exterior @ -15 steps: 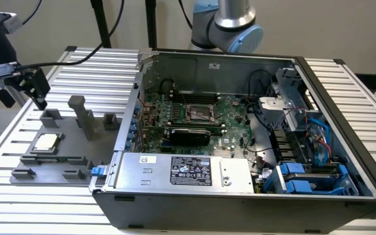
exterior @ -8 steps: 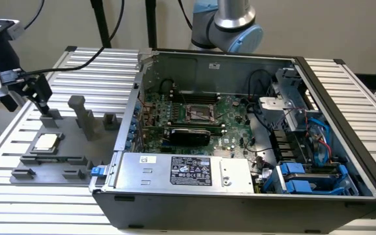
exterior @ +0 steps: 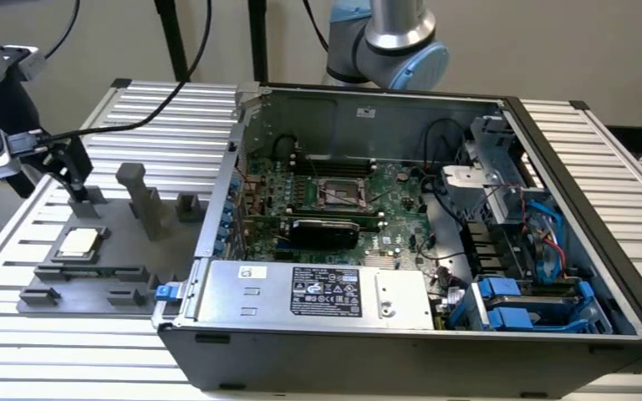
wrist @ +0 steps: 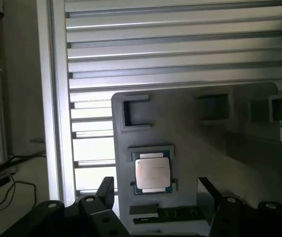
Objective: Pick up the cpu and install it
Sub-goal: 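Pick up the cpu and move it towards the insertion slot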
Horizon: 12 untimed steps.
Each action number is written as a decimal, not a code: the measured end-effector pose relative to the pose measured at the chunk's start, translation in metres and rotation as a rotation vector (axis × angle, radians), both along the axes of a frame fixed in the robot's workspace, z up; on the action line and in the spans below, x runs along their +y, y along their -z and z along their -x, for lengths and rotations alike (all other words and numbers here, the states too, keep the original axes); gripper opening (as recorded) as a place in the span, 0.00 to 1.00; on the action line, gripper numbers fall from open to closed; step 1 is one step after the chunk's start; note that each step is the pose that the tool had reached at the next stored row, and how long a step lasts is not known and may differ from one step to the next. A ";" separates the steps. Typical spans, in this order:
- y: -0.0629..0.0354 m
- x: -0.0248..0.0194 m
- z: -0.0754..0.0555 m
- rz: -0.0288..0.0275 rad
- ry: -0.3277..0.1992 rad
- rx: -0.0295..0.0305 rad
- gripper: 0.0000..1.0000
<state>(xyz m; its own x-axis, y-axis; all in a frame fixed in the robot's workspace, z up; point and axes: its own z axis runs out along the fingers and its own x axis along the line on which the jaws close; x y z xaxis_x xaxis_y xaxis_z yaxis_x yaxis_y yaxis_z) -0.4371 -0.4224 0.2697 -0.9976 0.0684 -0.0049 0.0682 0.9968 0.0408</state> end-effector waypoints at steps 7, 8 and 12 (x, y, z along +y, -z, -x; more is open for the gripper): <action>0.0127 -0.0005 0.001 0.0000 0.000 0.0000 0.77; 0.0145 -0.0010 0.001 0.0000 0.000 0.0001 0.77; 0.0219 -0.0033 0.001 0.0000 0.000 0.0000 0.77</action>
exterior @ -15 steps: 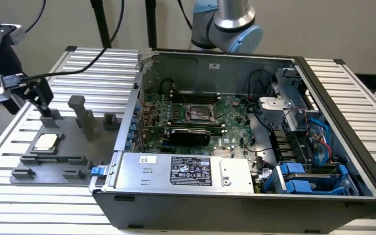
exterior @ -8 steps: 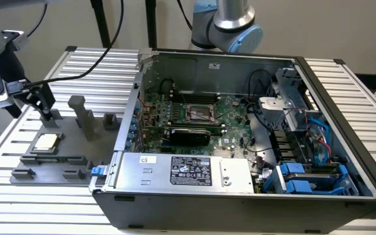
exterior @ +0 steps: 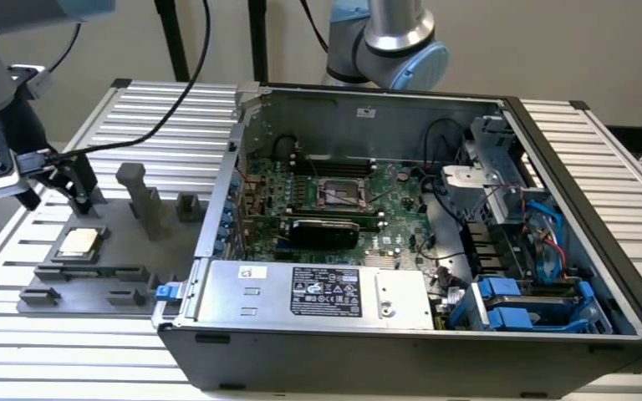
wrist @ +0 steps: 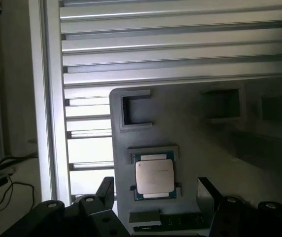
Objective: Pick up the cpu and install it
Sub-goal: 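Pick up the cpu and move it towards the insertion slot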
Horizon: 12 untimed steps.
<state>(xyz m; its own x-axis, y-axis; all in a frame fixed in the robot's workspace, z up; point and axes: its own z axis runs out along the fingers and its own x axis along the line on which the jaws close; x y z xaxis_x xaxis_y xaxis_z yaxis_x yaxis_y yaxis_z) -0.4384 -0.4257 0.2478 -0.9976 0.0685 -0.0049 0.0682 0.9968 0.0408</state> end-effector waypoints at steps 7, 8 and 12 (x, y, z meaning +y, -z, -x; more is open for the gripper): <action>0.0127 -0.0115 0.000 0.0000 0.000 0.0000 0.77; 0.0145 -0.0138 0.000 0.0000 0.000 0.0001 0.77; 0.0217 -0.0164 -0.001 0.0000 0.000 0.0000 0.77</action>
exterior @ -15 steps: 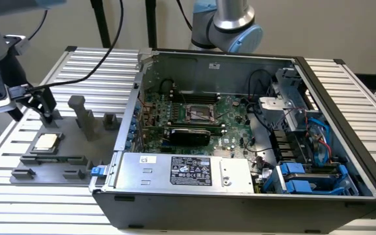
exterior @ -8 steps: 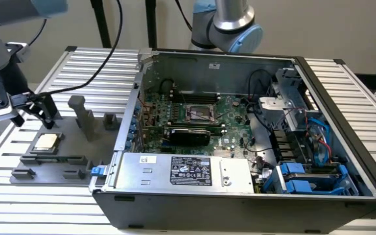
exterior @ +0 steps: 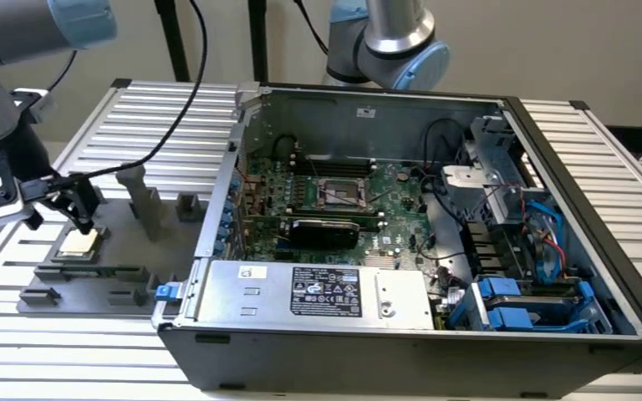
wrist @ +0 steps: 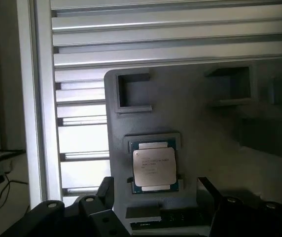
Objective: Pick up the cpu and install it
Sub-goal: 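Pick up the cpu and move it towards the insertion slot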
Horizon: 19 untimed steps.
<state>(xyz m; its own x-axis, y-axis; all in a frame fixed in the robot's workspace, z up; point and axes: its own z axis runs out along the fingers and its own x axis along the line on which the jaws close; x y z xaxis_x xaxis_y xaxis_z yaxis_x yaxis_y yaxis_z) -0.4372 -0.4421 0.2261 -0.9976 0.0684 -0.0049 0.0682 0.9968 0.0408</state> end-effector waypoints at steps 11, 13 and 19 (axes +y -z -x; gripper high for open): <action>0.0201 0.0002 -0.004 0.0001 0.000 0.0000 0.77; 0.0238 0.0005 -0.004 -0.0001 0.000 -0.0001 0.77; 0.0344 0.0026 -0.004 -0.0004 0.000 -0.0001 0.77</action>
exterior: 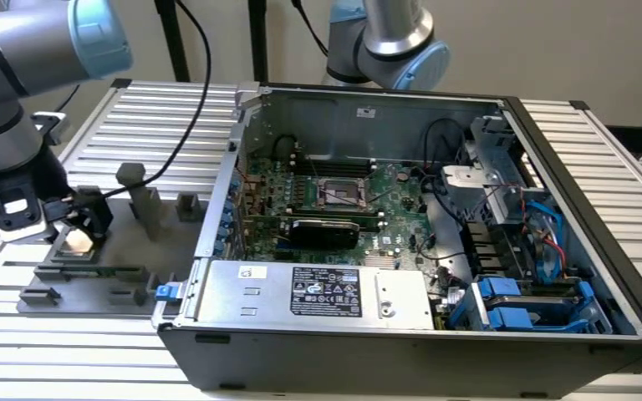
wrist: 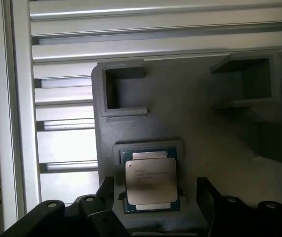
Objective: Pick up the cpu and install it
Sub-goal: 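Pick up the cpu and move it towards the insertion slot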
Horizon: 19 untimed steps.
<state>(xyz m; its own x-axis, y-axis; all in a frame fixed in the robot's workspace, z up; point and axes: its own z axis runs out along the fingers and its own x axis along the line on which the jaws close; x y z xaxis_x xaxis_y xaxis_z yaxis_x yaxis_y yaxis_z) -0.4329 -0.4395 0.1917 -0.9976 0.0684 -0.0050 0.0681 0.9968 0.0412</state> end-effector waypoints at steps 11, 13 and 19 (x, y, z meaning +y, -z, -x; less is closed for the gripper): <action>0.0045 0.0042 0.000 0.0001 0.000 0.0002 0.77; 0.0056 0.0042 0.000 0.0001 0.000 0.0002 0.75; 0.0065 0.0042 0.000 0.0001 0.000 0.0002 0.68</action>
<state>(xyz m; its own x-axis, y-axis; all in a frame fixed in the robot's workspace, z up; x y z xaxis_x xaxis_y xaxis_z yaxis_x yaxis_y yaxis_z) -0.4332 -0.4353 0.1852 -0.9976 0.0684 -0.0048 0.0682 0.9968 0.0412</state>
